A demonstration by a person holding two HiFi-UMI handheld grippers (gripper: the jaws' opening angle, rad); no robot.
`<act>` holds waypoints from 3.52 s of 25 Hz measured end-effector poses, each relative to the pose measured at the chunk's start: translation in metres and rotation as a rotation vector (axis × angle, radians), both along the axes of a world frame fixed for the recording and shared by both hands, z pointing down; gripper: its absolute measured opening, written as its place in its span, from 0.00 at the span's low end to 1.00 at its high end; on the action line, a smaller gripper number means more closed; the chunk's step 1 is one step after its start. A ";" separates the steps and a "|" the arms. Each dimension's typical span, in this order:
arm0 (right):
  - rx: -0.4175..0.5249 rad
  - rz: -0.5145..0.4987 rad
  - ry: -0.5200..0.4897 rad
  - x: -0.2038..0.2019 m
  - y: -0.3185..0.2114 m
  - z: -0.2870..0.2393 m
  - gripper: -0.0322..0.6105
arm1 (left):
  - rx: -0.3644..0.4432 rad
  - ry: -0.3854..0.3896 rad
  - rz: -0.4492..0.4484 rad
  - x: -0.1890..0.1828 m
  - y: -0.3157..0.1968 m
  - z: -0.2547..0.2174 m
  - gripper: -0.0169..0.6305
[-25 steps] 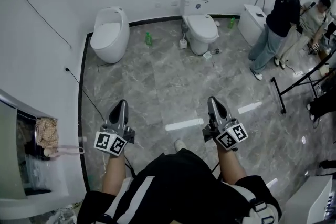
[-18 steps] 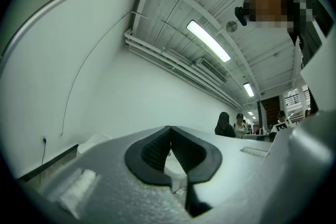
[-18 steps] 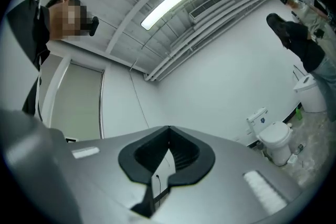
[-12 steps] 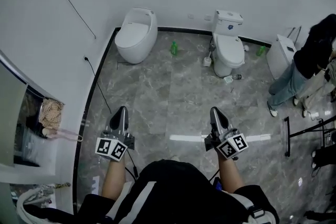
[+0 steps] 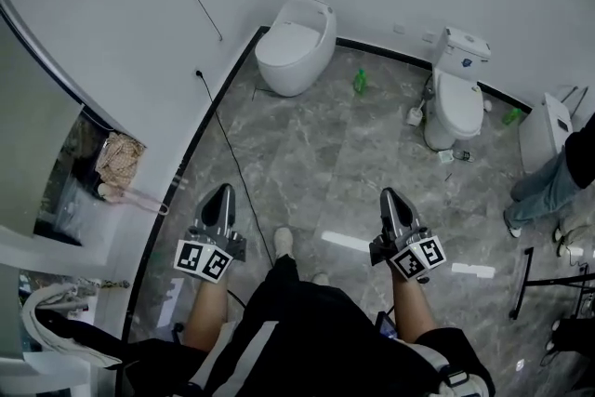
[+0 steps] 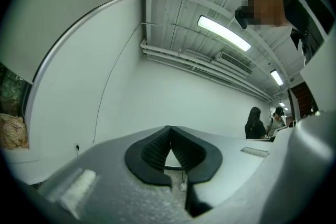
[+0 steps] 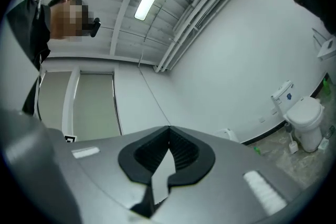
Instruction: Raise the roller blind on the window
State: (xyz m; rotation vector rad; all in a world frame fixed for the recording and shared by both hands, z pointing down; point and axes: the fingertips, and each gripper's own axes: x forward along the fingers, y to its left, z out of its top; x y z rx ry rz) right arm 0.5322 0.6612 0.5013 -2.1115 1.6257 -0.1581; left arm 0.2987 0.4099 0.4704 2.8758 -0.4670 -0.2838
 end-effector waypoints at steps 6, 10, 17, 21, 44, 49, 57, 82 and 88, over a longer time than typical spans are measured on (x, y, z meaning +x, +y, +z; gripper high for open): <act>0.018 -0.052 0.023 -0.004 -0.062 -0.007 0.05 | 0.024 0.031 -0.080 -0.016 -0.055 -0.001 0.03; 0.032 -0.087 0.055 0.002 -0.114 -0.025 0.05 | 0.046 0.030 -0.116 -0.011 -0.098 -0.005 0.03; 0.032 -0.191 0.091 -0.001 -0.206 -0.041 0.05 | 0.039 0.054 -0.203 -0.026 -0.162 -0.010 0.03; 0.026 -0.276 0.092 -0.013 -0.261 -0.040 0.05 | 0.050 0.042 -0.273 -0.053 -0.194 -0.011 0.03; 0.052 -0.840 0.103 -0.147 -0.511 -0.038 0.05 | -0.003 -0.020 -0.880 -0.245 -0.279 0.011 0.03; 0.048 -0.958 0.109 -0.145 -0.555 -0.039 0.05 | 0.008 -0.015 -0.991 -0.242 -0.281 0.003 0.03; 0.091 -1.079 0.089 -0.137 -0.587 -0.041 0.05 | 0.014 -0.030 -1.109 -0.226 -0.281 0.005 0.03; 0.057 -1.273 0.100 -0.274 -0.677 -0.024 0.05 | 0.035 -0.009 -1.150 -0.322 -0.339 0.009 0.03; 0.058 -1.282 0.104 -0.345 -0.714 -0.025 0.05 | 0.046 0.004 -1.167 -0.394 -0.372 0.011 0.03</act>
